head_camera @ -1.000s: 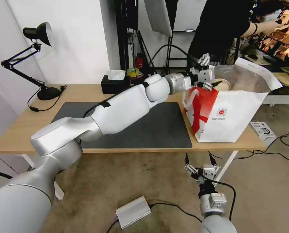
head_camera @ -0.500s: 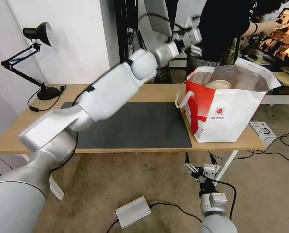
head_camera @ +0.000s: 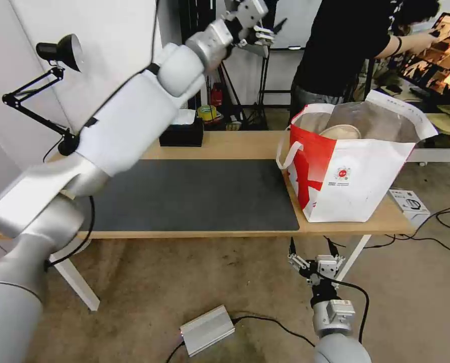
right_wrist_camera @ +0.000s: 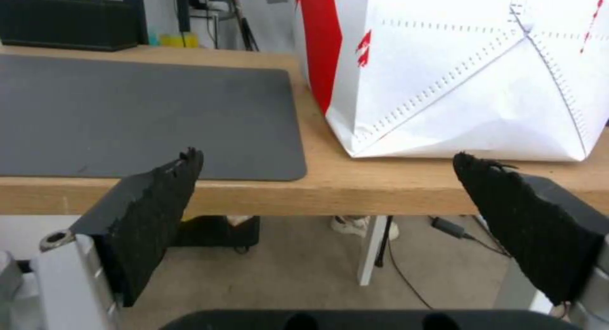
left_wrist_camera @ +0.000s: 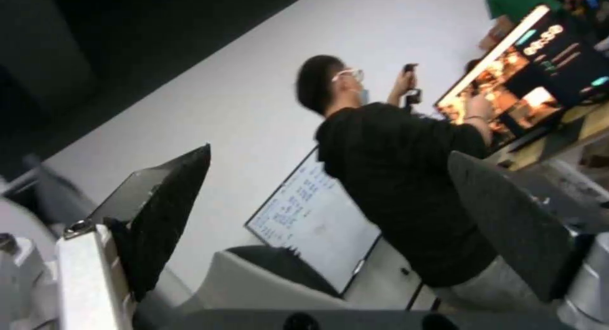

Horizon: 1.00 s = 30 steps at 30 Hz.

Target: Pick up the trash from the table and place it into the takeout bag.

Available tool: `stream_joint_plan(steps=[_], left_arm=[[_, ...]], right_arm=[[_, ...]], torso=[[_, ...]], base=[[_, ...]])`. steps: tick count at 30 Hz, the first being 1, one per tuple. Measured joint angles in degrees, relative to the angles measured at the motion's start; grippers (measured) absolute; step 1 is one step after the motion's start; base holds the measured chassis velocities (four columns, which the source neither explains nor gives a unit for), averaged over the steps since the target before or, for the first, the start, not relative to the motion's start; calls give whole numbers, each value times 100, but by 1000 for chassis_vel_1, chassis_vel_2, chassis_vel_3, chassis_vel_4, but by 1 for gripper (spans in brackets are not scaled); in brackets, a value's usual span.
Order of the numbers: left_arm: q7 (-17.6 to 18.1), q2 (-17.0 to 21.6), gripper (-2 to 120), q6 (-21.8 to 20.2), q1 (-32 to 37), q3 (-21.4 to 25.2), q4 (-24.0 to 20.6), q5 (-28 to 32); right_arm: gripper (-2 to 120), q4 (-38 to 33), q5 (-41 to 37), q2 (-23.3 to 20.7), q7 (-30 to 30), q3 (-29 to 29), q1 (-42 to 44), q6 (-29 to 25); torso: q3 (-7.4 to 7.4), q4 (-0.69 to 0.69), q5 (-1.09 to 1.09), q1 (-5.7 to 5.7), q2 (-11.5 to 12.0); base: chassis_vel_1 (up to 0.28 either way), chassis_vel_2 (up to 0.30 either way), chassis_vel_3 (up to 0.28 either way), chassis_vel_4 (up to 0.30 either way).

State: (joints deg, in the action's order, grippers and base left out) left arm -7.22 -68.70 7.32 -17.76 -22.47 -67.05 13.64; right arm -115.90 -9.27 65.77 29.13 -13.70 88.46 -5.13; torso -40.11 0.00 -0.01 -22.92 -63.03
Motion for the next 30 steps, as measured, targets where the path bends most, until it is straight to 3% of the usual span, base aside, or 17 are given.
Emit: stream_joint_plan(steps=[7, 11, 12, 15, 16, 20, 21, 26, 27, 30], left_arm=[[33, 665, 100, -153, 190, 101, -427, 120], [69, 1432, 100, -343, 703, 333, -1070, 303], [69, 1432, 100, -343, 703, 333, -1070, 303], [137, 2043, 100, -514, 1398, 776, -1708, 413], [137, 2043, 100, -514, 1398, 776, -1708, 413], [231, 2674, 100, -688, 2384, 1433, -2272, 451], [231, 2674, 100, -688, 2384, 1433, -2272, 451], [442, 3267, 100, -875, 4041, 2741, -3118, 594], [442, 3267, 100, -875, 4041, 2741, -3118, 594], [619, 3389, 100, -877, 5202, 3459, -3481, 647]], right_arm=[[100, 0, -2, -19, 0, 1, -18, 0], [100, 0, -12, -51, 0, -2, -49, -1], [100, 0, -12, -51, 0, -2, -49, -1], [100, -1, -17, -65, -2, -4, -66, 4], [100, -1, -17, -65, -2, -4, -66, 4], [100, -17, -25, -69, -10, -1, -85, 79], [100, -17, -25, -69, -10, -1, -85, 79], [100, -23, -27, -77, -22, 37, -123, 106], [100, -23, -27, -77, -22, 37, -123, 106], [100, -37, -27, -90, -23, 22, -112, 108]], torso=[[0, -1, 0, 0, 0], [0, 2, -3, -1, 0], [0, 2, -3, -1, 0], [0, 2, -2, 1, 0], [0, 2, -2, 1, 0], [0, 2, -3, 0, 0], [0, 2, -3, 0, 0], [1, 2, 4, 1, 0], [1, 2, 4, 1, 0], [1, 0, -4, 1, 0]], base=[[0, 0, 0, 0], [0, 0, 0, 0], [0, 0, 0, 0], [0, 0, 0, 0], [0, 0, 0, 0], [0, 0, 0, 0], [0, 0, 0, 0], [0, 0, 0, 0], [0, 0, 0, 0], [0, 0, 0, 0]])
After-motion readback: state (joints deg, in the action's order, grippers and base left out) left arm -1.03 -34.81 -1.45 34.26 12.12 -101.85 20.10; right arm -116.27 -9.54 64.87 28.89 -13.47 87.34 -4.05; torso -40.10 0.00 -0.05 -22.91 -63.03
